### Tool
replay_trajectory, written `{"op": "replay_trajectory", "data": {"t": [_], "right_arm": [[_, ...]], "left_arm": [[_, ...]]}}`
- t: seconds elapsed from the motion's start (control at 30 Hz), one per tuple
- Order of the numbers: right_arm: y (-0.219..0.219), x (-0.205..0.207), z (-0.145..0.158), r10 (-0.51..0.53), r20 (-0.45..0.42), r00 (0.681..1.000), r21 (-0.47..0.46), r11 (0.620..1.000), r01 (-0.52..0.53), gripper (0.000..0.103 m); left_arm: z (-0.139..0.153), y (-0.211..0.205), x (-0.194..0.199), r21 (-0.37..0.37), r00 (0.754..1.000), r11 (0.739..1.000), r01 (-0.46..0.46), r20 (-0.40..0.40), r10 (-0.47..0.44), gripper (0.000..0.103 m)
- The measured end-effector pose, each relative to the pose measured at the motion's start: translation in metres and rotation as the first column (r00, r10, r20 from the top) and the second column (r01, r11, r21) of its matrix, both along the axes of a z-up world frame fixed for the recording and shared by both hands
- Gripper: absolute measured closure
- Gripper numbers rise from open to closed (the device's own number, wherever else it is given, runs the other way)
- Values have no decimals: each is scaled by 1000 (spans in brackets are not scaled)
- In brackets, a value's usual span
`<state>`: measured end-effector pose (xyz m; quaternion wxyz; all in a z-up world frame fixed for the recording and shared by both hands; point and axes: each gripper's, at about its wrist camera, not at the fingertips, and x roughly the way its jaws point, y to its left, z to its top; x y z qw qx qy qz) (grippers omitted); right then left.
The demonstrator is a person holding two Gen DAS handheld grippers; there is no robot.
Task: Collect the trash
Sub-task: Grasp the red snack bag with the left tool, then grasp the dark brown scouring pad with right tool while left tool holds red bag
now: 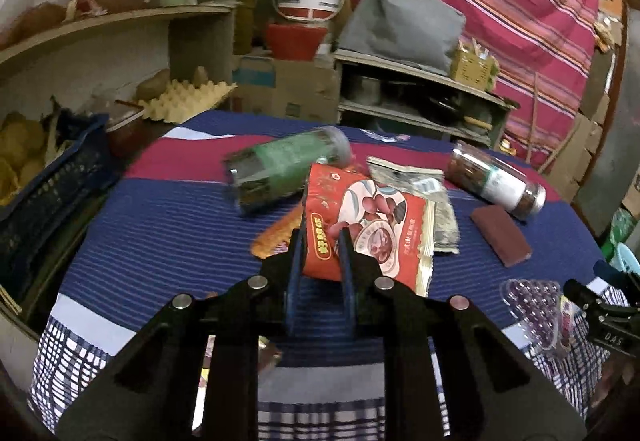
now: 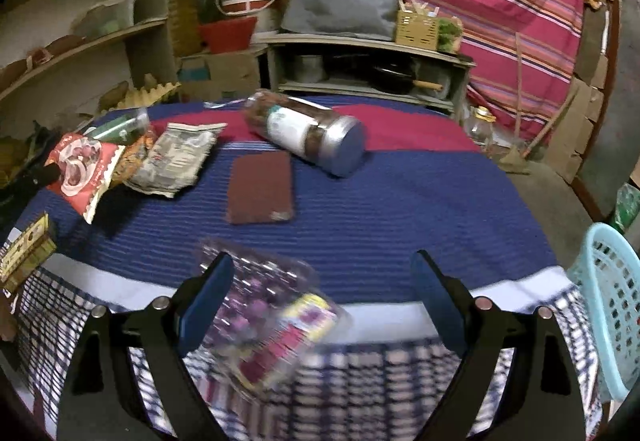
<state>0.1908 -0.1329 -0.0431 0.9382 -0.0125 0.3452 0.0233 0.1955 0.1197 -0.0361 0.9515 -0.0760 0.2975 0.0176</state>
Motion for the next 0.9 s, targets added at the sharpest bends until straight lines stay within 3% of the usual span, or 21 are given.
{"op": "replay_trajectory", "data": {"t": [0.2,0.67,0.9], "right_arm": [[25,30,-4,30,-22,999,-15,999,-30,15],[38,78,-28,-22,-166,986,5,1000,23,16],[44,78,-30,38,-172,984,13,999,-36,42]], "left_arm": [[-5,7,-2,-23,999,1000,-16,30,16,86],[-10,10,1,-39,999,999,-30,29,31,86],[-12,14,3,-47,999,998,-32,24,33,86]]}}
